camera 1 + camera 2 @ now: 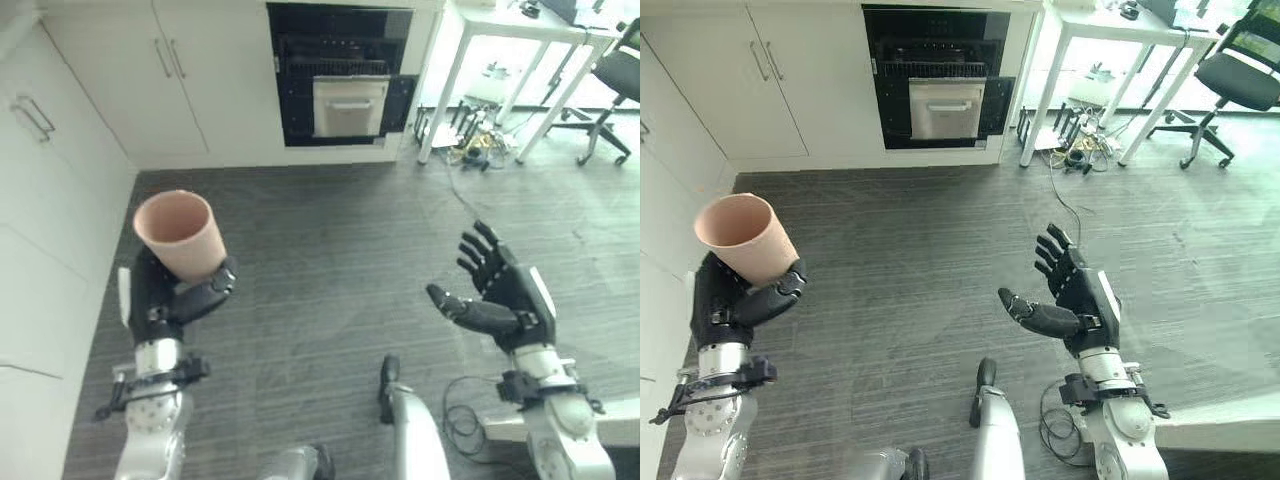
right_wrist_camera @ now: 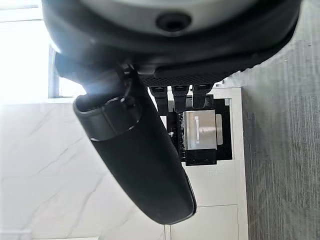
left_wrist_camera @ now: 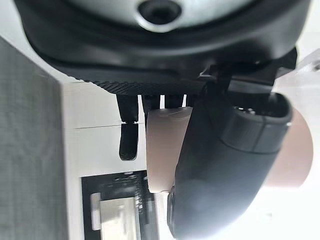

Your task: Place the dishes in the dishwasher.

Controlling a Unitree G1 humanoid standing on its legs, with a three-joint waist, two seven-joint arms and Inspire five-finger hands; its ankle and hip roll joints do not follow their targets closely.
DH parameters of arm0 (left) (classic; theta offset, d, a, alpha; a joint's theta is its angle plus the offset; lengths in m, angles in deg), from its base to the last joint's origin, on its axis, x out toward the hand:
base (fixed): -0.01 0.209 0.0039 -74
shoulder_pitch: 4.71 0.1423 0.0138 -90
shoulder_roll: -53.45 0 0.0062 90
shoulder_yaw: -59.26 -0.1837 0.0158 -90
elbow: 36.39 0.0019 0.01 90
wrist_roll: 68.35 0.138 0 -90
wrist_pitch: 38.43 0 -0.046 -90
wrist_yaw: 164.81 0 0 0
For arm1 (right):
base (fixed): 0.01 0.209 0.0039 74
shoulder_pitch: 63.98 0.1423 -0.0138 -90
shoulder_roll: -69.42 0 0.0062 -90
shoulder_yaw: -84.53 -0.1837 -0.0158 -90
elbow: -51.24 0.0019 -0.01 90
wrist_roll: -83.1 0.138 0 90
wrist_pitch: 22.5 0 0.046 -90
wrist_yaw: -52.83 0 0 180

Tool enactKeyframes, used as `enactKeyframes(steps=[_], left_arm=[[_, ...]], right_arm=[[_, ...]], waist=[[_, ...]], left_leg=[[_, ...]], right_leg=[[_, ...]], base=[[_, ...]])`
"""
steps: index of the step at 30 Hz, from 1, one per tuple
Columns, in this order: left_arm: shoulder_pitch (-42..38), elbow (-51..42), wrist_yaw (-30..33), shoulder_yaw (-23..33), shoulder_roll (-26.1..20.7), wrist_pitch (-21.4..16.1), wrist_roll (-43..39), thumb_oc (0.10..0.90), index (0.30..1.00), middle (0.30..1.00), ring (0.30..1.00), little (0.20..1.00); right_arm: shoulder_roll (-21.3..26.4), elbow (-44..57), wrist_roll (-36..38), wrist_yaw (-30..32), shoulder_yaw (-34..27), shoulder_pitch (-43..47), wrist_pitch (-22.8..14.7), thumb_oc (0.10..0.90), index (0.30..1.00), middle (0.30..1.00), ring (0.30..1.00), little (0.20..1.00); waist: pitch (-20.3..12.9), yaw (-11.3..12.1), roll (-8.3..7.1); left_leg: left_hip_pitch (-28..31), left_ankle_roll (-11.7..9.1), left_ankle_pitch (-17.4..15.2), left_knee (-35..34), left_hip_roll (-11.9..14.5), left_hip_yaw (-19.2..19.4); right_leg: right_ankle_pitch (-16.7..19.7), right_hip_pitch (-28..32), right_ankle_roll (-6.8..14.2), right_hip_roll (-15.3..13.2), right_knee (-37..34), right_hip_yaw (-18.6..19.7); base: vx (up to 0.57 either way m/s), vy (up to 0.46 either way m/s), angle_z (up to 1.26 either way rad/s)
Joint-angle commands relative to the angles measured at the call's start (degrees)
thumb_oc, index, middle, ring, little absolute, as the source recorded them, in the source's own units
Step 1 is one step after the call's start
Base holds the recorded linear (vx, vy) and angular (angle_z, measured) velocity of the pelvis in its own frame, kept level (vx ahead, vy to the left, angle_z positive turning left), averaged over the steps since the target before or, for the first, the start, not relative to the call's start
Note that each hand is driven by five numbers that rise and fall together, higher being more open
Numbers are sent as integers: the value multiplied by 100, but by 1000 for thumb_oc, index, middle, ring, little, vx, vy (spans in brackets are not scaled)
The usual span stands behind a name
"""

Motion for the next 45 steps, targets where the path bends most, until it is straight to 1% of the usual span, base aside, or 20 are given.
enactKeyframes(steps=[1, 3, 5, 7, 8, 9, 11, 14, 17, 22, 25, 26, 27, 31, 34, 35, 36, 40, 43, 45], left_arm=[[-627, -1078, 355, 167, -441, -800, 191, 400, 300, 300, 300, 300], [-615, -1060, 349, 149, -390, -798, 216, 400, 300, 300, 300, 300], [-573, -1035, 320, 141, -322, -793, 272, 400, 300, 300, 300, 300], [-570, -948, 226, 112, -256, -798, 324, 400, 300, 300, 300, 300], [-488, -919, 269, 126, -245, -833, 323, 400, 300, 300, 300, 300], [-273, -908, 413, 183, -276, -948, 140, 400, 300, 300, 300, 300], [-223, -956, 470, 129, -275, -957, 163, 400, 300, 300, 300, 300], [-243, -954, 642, 50, -247, -1057, 347, 400, 300, 300, 300, 300], [-421, -800, 763, 98, -309, -1167, 282, 400, 300, 300, 300, 300], [-994, -736, 576, 78, -417, -916, 400, 400, 300, 300, 300, 300], [-1080, -690, 406, 52, -402, -844, 425, 400, 300, 300, 300, 300], [-1090, -666, 372, 26, -385, -838, 464, 400, 300, 300, 300, 300], [-1093, -636, 381, 21, -379, -845, 534, 400, 300, 300, 300, 300], [-1295, -575, 433, 8, -498, -695, 622, 400, 300, 300, 300, 300], [-1311, -669, 512, -28, -554, -614, 713, 400, 300, 300, 300, 300], [-1211, -691, 577, -48, -542, -514, 788, 400, 300, 300, 300, 300], [-1152, -709, 614, -34, -552, -462, 832, 400, 300, 300, 300, 300], [-951, -807, 681, 82, -614, -366, 962, 400, 300, 300, 300, 300], [-961, -874, 783, 40, -607, -238, 980, 400, 300, 300, 300, 300], [-829, -878, 744, 59, -581, -173, 901, 400, 300, 300, 300, 300]], right_arm=[[259, 401, 164, 187, -321, 770, -680, 800, 900, 900, 900, 900], [365, 364, 146, 242, -350, 790, -637, 800, 900, 900, 900, 900], [406, 278, 159, 210, -387, 792, -651, 800, 900, 900, 900, 900], [432, 200, 115, 226, -413, 803, -688, 800, 900, 900, 900, 900], [436, 191, 122, 191, -417, 826, -683, 800, 900, 900, 900, 900], [426, 284, 34, 74, -367, 800, -616, 800, 900, 900, 900, 900], [473, 399, -46, 82, -330, 728, -559, 800, 900, 900, 900, 900], [581, 400, 42, 45, -337, 728, -681, 800, 900, 900, 900, 900], [784, 379, 271, -133, -488, 824, -779, 800, 900, 900, 900, 900], [711, 467, 442, -101, -602, 969, -699, 800, 900, 900, 900, 900], [509, 513, 434, -4, -507, 1085, -535, 800, 900, 900, 900, 900], [375, 550, 382, -37, -451, 1076, -492, 800, 900, 900, 900, 900], [231, 535, 351, -190, -385, 1074, -467, 800, 900, 900, 900, 900], [195, 431, 591, -317, -315, 1166, -517, 800, 900, 900, 900, 900], [266, 398, 643, -338, -262, 1267, -608, 800, 900, 900, 900, 900], [151, 429, 571, -360, -165, 1272, -646, 800, 900, 900, 900, 900], [130, 471, 584, -395, -157, 1229, -618, 800, 900, 900, 900, 900], [151, 609, 743, -600, -162, 1024, -536, 800, 900, 900, 900, 900], [235, 605, 838, -541, -144, 1139, -379, 800, 900, 900, 900, 900], [315, 685, 929, -486, -125, 1129, -182, 800, 900, 900, 900, 900]], waist=[[-948, -74, -82], [-1035, -18, -115], [-946, 65, -195], [-867, 128, -185], [-837, 160, -123], [-756, 252, 149], [-763, 371, 288], [-770, 458, 315], [-836, 425, 304], [-1096, 590, 118], [-1136, 593, 51], [-1124, 511, 124], [-1054, 413, 219], [-812, 413, 120], [-657, 306, -65], [-627, 189, -139], [-629, 157, -141], [-705, 97, -166], [-839, 132, -187], [-1012, 73, -144]], left_leg=[[-18, -636, 707, -115, 951, -171], [216, -836, 1629, -23, 979, -23], [-239, -915, 2014, 740, 928, 66], [-717, -804, 1812, 873, 807, 130], [-757, -736, 1743, 307, 704, 170], [-1468, -755, 1557, -115, 910, 62], [-2141, -897, 1802, -115, 1137, -355], [-2491, -1040, 2113, -115, 1298, -579], [-2522, -1021, 1979, -115, 1475, -271], [-2421, -650, 1743, -115, 1099, -226], [-2246, -482, 1662, -115, 908, -234], [-2057, -411, 1560, -115, 857, -319], [-1807, -373, 1444, -115, 885, -311], [-1431, -499, 1297, -115, 978, -145], [-1253, -566, 1085, -115, 943, -75], [-1049, -544, 776, -115, 911, -213], [-953, -522, 674, -115, 908, -264], [-591, -509, 418, -115, 954, -537], [-322, -682, 362, -115, 1165, -633], [-12, -848, 402, -115, 1330, -843]], right_leg=[[12, 854, 731, -180, -626, 47], [-184, 1066, 540, -147, -626, -33], [-350, 1367, 350, -120, -626, 19], [-472, 1563, 320, -34, -626, 81], [-571, 1676, 364, 93, -626, 205], [-804, 1896, 466, 501, -626, 526], [-983, 2054, 438, 722, -626, 744], [-1181, 2260, 363, 836, -626, 862], [-1344, 2502, 470, 630, -626, 807], [-1389, 3091, 778, 119, -626, 786], [-439, 3375, 998, -62, -626, 452], [139, 3240, 1045, -46, -349, 415], [263, 2743, 974, -75, 84, 304], [-197, 2334, 832, -261, -626, -319], [21, 1481, 997, -624, -626, -74], [416, 803, 1138, -854, -626, 429], [448, 655, 1148, -885, -626, 535], [328, 603, 1190, -839, -626, 817], [273, 669, 1225, -891, -626, 653], [213, 696, 1138, -710, -626, 625]], base=[[436, -260, 16], [375, -265, 17], [256, -202, 3], [270, -31, -18], [517, 259, -50], [580, 314, -88], [455, 246, -110], [245, 169, -64], [251, 266, -77], [332, 275, -28], [302, 215, 25], [340, 297, 21], [326, 258, 28], [211, -78, 38], [278, -292, -5], [583, -421, 52], [659, -406, 61], [495, -345, 48], [383, -388, 66], [444, -452, 22]])
